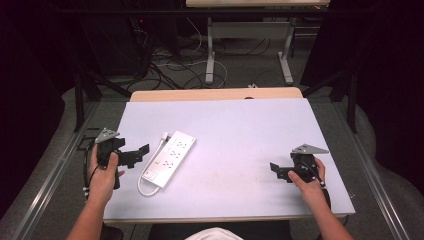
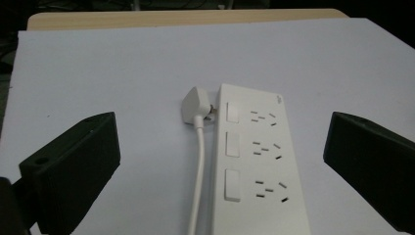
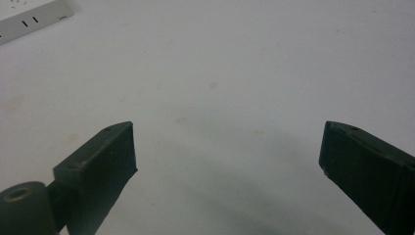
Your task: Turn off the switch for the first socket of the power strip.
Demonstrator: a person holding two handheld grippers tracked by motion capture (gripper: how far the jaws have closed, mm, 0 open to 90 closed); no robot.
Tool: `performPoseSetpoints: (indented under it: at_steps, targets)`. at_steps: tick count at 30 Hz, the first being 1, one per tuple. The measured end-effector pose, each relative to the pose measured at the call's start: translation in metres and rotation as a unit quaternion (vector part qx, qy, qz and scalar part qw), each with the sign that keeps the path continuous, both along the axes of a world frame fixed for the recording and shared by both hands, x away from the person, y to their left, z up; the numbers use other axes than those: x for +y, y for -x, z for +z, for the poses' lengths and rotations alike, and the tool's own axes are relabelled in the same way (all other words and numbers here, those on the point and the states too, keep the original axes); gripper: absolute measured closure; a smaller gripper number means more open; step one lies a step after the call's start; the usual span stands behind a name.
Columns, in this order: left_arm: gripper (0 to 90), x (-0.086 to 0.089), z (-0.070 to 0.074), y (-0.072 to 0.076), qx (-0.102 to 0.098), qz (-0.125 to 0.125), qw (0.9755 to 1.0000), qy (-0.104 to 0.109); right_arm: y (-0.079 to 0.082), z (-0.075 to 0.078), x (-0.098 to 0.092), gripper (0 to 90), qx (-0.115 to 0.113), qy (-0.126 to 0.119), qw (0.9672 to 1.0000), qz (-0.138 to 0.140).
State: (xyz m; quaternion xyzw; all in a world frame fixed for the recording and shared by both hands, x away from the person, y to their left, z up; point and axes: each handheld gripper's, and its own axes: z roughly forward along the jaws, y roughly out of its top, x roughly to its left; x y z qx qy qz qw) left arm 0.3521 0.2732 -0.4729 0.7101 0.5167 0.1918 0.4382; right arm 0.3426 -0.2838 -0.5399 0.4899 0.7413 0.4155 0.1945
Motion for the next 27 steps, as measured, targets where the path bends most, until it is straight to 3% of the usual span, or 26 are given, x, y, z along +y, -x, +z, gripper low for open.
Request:
performPoseSetpoints:
  at_steps: [12,17,27]
  targets:
    - [0.1,0.021,-0.026,0.008,-0.004,0.011,0.9997,-0.020,-0.001,0.000,-0.003,6.1,-0.002,-0.004,1.0000,-0.006]
    - [0.1,0.029,-0.034,0.011,-0.010,0.022,0.9996,-0.013,-0.001,0.000,-0.006,6.2,-0.004,-0.002,0.9999,-0.010]
    - [0.1,0.039,-0.049,0.010,0.000,0.026,0.9996,-0.002,-0.002,-0.002,-0.011,6.1,-0.001,-0.003,0.9998,-0.019]
